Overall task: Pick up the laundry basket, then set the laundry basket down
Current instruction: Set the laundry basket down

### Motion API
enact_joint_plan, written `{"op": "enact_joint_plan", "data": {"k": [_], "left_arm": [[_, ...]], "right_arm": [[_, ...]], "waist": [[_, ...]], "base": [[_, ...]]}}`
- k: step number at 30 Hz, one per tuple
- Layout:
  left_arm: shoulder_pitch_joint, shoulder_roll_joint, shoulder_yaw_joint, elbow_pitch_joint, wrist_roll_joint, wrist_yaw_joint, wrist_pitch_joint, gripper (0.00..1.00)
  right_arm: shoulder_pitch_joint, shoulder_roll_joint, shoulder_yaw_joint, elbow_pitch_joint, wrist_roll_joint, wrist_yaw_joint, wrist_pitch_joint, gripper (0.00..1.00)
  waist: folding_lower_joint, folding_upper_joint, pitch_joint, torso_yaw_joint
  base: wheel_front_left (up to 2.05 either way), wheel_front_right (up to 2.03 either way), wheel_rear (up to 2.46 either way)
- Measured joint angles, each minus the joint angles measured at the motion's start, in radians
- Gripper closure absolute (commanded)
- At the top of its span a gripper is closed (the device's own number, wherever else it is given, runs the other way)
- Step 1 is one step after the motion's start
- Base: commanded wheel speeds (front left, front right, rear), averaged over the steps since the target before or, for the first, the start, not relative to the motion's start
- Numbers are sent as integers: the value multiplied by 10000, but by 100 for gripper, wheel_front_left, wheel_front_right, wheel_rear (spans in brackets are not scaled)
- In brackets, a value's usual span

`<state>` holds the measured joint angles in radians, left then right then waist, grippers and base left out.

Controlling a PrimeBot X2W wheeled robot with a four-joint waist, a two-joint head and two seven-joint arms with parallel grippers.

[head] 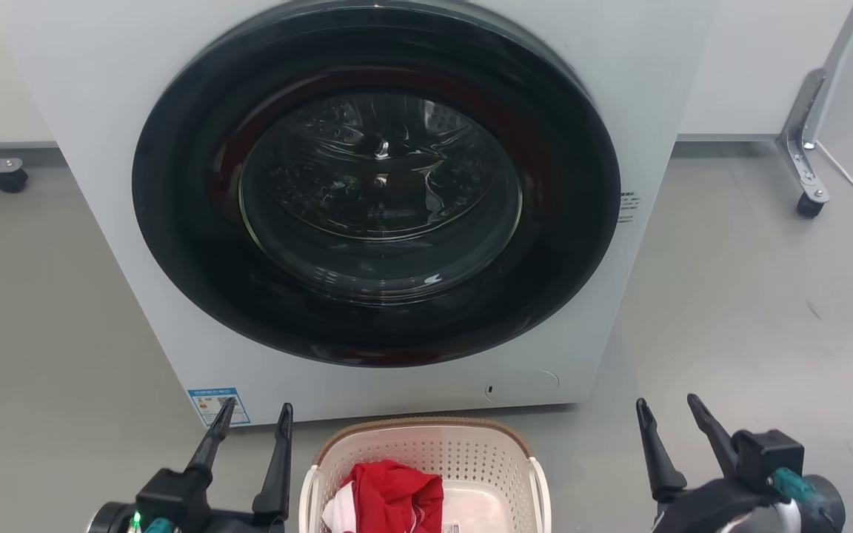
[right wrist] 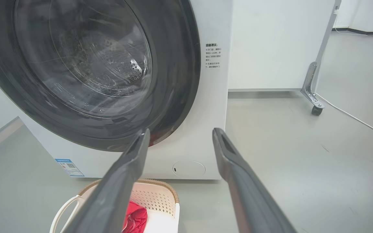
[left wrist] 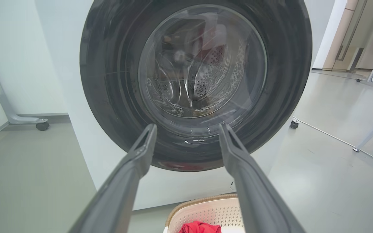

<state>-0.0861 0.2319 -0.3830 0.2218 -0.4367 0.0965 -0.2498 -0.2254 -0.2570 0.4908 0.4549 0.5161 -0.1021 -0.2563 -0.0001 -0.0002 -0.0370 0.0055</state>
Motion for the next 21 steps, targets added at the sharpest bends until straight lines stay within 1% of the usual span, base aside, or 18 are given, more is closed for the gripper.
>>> {"op": "enact_joint_plan", "data": {"k": [4, 8, 10, 18, 21], "left_arm": [[634, -2, 190, -631, 38, 90, 0, 0], [1093, -36, 330, -1024, 73, 150, 0, 0], [1241, -54, 460, -1129, 75, 178, 0, 0], [1920, -184, 892, -1369, 161, 198, 0, 0], [2149, -280, 1062, -1419, 161, 272, 0, 0]], "right_arm": [[729, -4, -274, -782, -232, -125, 0, 0], [1242, -13, -525, -1388, -443, -138, 0, 0], [1450, -17, -665, -1662, -621, -207, 0, 0], [2227, -15, -1235, -2575, -976, -224, -2, 0], [2493, 12, -1534, -2853, -1239, -224, -2, 0]], "waist": [[0, 0, -92, -47], [1, 1, -119, -98], [1, 1, -131, -118], [1, 2, -174, -170], [1, 2, -200, -181]], "base": [[0, 0, 0], [0, 0, 0], [0, 0, 0], [0, 0, 0], [0, 0, 0]]}}
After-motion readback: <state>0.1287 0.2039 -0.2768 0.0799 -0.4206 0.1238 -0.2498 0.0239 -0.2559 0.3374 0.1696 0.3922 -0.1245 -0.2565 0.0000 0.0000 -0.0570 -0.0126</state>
